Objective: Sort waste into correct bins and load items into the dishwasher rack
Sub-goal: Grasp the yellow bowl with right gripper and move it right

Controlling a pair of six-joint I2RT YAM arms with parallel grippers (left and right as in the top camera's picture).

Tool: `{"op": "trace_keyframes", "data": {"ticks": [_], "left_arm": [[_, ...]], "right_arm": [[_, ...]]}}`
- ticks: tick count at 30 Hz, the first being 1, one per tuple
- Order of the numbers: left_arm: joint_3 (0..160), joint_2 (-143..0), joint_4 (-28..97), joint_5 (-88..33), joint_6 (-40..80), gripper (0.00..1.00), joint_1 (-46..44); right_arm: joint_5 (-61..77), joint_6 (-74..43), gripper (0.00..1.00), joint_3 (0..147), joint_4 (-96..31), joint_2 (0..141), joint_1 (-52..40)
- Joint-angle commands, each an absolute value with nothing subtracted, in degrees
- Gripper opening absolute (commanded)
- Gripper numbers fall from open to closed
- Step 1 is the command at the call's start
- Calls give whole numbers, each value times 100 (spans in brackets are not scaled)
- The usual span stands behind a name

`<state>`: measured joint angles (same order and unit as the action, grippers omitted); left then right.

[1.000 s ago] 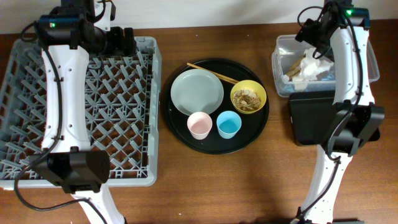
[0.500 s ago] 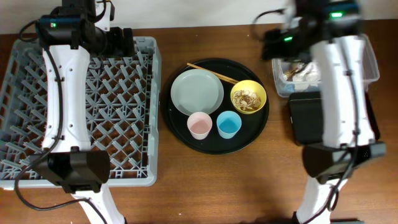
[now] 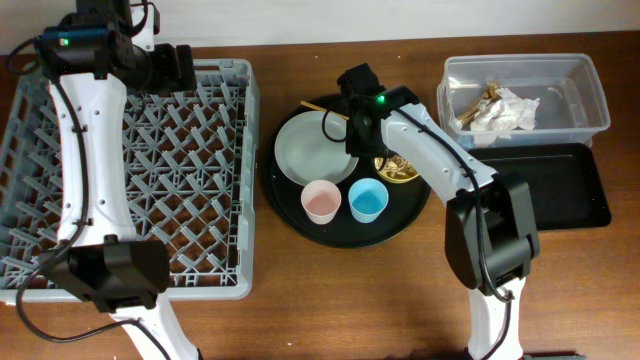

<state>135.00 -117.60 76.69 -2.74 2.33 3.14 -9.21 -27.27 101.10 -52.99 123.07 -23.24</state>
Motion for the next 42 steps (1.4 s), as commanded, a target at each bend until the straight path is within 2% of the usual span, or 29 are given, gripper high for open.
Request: {"op": "trace_keyframes", "data": {"ticks": [1, 5, 7, 9, 10, 14, 20, 33, 42], "left_arm": [[13493, -11817, 7662, -252, 126, 99, 316], [13493, -11817, 7662, -252, 126, 99, 316], [13493, -11817, 7662, -250, 126, 99, 316], [13493, -11817, 7662, -250, 126, 99, 316], [13493, -11817, 7662, -252, 126, 99, 316], [13493, -11817, 7662, -250, 126, 99, 316], [13493, -11817, 7662, -250, 123, 99, 316], [13493, -11817, 7662, -250, 126, 99, 316], [13493, -11817, 7664, -250, 126, 100, 316]], "right_arm": [[-1275, -2818, 36, 10064, -5166, 12554, -2311], [-1271, -2821, 29, 10064, -5035, 12805, -2307], [-1275, -2821, 21, 10064, -5028, 12877, -2305], [-1275, -2821, 6, 10064, -5026, 12879, -2283], [-1297, -2818, 4, 10047, -5039, 12879, -2261], [-1313, -2816, 4, 10134, -5258, 12726, -2244], [-1317, -2596, 4, 11476, -6775, 11775, -2241], [-1153, -2880, 4, 11509, -8407, 10040, -2228], [-672, -2191, 4, 11266, -9111, 9515, -1406]]}}
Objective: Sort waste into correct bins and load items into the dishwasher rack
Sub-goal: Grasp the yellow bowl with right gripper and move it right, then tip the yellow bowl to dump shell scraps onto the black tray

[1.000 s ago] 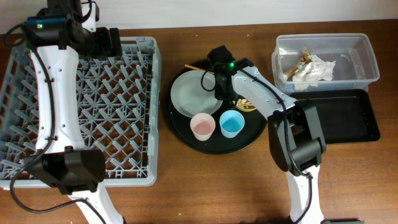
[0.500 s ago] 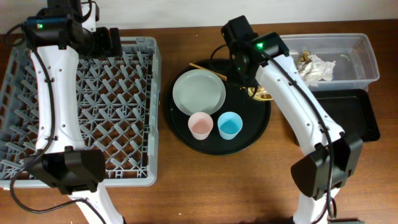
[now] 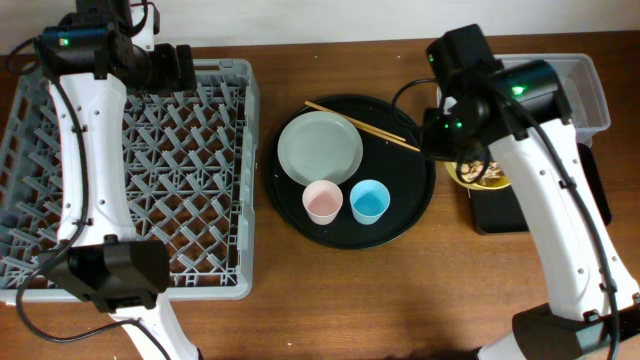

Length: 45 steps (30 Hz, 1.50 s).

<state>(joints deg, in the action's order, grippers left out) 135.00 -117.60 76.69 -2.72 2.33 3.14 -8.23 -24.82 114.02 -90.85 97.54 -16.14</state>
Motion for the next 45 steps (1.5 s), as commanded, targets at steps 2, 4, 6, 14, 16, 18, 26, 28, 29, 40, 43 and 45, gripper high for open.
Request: {"op": "trace_keyframes", "data": {"ticks": [2, 4, 6, 14, 16, 18, 26, 28, 29, 40, 43, 45], "left_arm": [[13493, -11817, 7666, -250, 126, 99, 316], [13493, -11817, 7666, -250, 126, 99, 316], [13493, -11817, 7664, -252, 126, 99, 316], [13493, -11817, 7666, -250, 126, 99, 316], [13493, -11817, 7666, -250, 126, 99, 316], [13493, -11817, 7666, -252, 126, 99, 316], [13493, -11817, 7666, -250, 126, 99, 316], [13493, -11817, 7666, -250, 126, 99, 316], [13493, -11817, 7666, -252, 126, 99, 316], [13493, -11817, 7666, -250, 126, 99, 316], [13493, -11815, 7682, -252, 123, 99, 316], [13493, -11815, 7682, -252, 126, 99, 316]], "right_arm": [[-379, -1874, 4, 10943, -9037, 9378, -1083], [233, -1120, 4, 10256, -8595, 9056, -510], [1175, -296, 4, 9555, -8093, 8757, 193], [4047, 1221, 4, 7124, -5631, 8586, 2869], [4720, 1186, 4, 6657, -4748, 8626, 3087], [4967, 1153, 4, 6469, -4239, 8788, 3107], [6897, 1157, 4, 6300, -3277, 9529, 3789], [7627, 1181, 4, 6300, -3148, 9730, 4163], [8071, 1179, 4, 6300, -3030, 9870, 4322], [8895, 1155, 4, 6300, -2836, 10772, 4615], [8895, 1155, 4, 6300, -2917, 10759, 4615], [8895, 1157, 4, 6300, -3120, 10669, 4615]]}}
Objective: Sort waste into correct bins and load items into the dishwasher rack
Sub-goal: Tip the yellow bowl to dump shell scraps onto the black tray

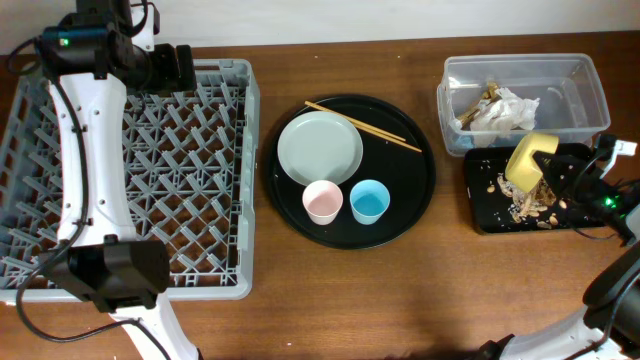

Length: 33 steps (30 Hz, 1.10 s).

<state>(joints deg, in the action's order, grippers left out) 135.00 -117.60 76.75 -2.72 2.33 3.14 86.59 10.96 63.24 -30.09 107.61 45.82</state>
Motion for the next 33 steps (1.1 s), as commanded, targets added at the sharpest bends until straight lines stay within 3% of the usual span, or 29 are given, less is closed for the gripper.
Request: {"op": "trace_keyframes", "data": {"ticks": [1, 5, 9, 10, 14, 20, 23, 27, 29, 33], "left_arm": [[13493, -11815, 7682, -250, 123, 99, 316], [13493, -11815, 7682, -252, 123, 99, 316], [13493, -11817, 7682, -250, 126, 99, 316], [13493, -11815, 7682, -252, 126, 100, 316], [13493, -11815, 7682, -252, 126, 99, 316], [13493, -11817, 7682, -250, 123, 99, 316], [13493, -11815, 7682, -250, 126, 99, 316], [13493, -11817, 7682, -250, 126, 99, 316], [13493, -11815, 7682, -250, 123, 99, 316], [13493, -11815, 7682, -250, 126, 99, 316]], "right_arm": [[8892, 1166, 4, 6300, -3057, 10634, 4615], [8890, 792, 4, 6305, -2709, 10549, 4615], [8836, -237, 4, 6311, -2150, 10409, 4703], [8895, -1127, 4, 6311, -1959, 10436, 4762], [8895, -1651, 4, 6311, -1994, 10300, 4873], [8897, -1190, 4, 6311, -2386, 10033, 4921], [8895, -82, 4, 6311, -2467, 9957, 4921], [8464, -681, 4, 6311, -2611, 9970, 4958], [8897, -30, 4, 6316, -2541, 9937, 4904], [8379, -709, 4, 6316, -2462, 9968, 4851]]}}
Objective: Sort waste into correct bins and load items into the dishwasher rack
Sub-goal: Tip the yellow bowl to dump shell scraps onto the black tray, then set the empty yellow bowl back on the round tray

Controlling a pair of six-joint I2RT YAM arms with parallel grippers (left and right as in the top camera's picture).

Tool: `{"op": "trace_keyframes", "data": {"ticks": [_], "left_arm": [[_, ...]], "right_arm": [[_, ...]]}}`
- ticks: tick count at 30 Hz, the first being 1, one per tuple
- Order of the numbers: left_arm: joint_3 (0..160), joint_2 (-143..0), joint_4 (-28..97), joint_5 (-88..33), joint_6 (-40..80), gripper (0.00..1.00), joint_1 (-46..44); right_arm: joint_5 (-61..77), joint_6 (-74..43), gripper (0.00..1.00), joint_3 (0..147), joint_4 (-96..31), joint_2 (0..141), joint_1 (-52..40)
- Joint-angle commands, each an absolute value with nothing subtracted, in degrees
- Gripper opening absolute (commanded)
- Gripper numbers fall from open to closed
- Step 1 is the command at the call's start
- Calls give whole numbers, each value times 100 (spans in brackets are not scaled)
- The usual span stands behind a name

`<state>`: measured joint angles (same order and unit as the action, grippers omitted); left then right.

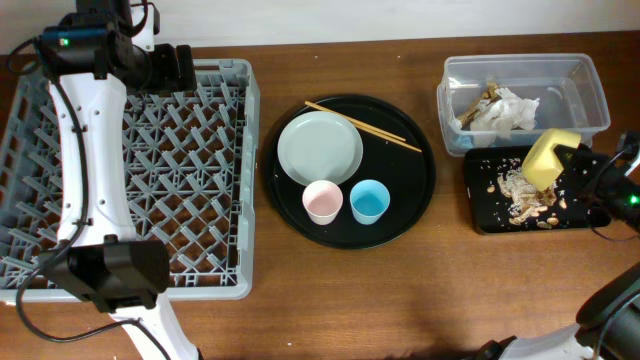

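Note:
A yellow bowl (542, 160) hangs tipped on its side over the black waste tray (590, 215) at the right. My right gripper (563, 166) is shut on its rim. Food scraps (522, 190) lie scattered on the waste tray below it. The round black serving tray (410, 205) holds a pale green plate (320, 148), chopsticks (362, 126), a pink cup (322, 202) and a blue cup (369, 201). The grey dishwasher rack (150, 180) fills the left side. My left gripper (180, 66) sits at the rack's far edge; how its jaws stand is hidden.
A clear plastic bin (580, 75) with crumpled paper (505, 108) stands behind the black waste tray at the back right. Bare wooden table lies in front of the serving tray and the waste tray.
The tipped yellow bowl and my right gripper have shifted slightly right and back over the waste tray. The scraps lie a little more spread. The left arm has not moved.
My right gripper was at the bowl of food on the right side of the serving tray. Then it held the bowl over the waste tray's left end. Then the bowl was tipped and scraps lay on the tray, as now.

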<state>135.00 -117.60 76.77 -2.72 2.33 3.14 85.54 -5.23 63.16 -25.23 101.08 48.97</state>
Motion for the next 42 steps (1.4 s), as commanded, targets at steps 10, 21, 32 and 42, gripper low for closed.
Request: {"op": "trace_keyframes", "data": {"ticks": [10, 21, 32, 42], "left_arm": [[13493, -11817, 7682, -252, 126, 99, 316], [13493, -11815, 7682, -250, 123, 99, 316], [13493, -11815, 7682, -252, 126, 99, 316], [13493, -11815, 7682, -252, 126, 99, 316]], "right_arm": [[7273, -1125, 4, 6814, -2167, 9618, 3299], [2659, -1286, 4, 8510, -4119, 8823, -167], [276, -1251, 4, 8637, -4794, 10468, -1765], [725, -1249, 4, 8637, -4716, 11649, -1957]]}}
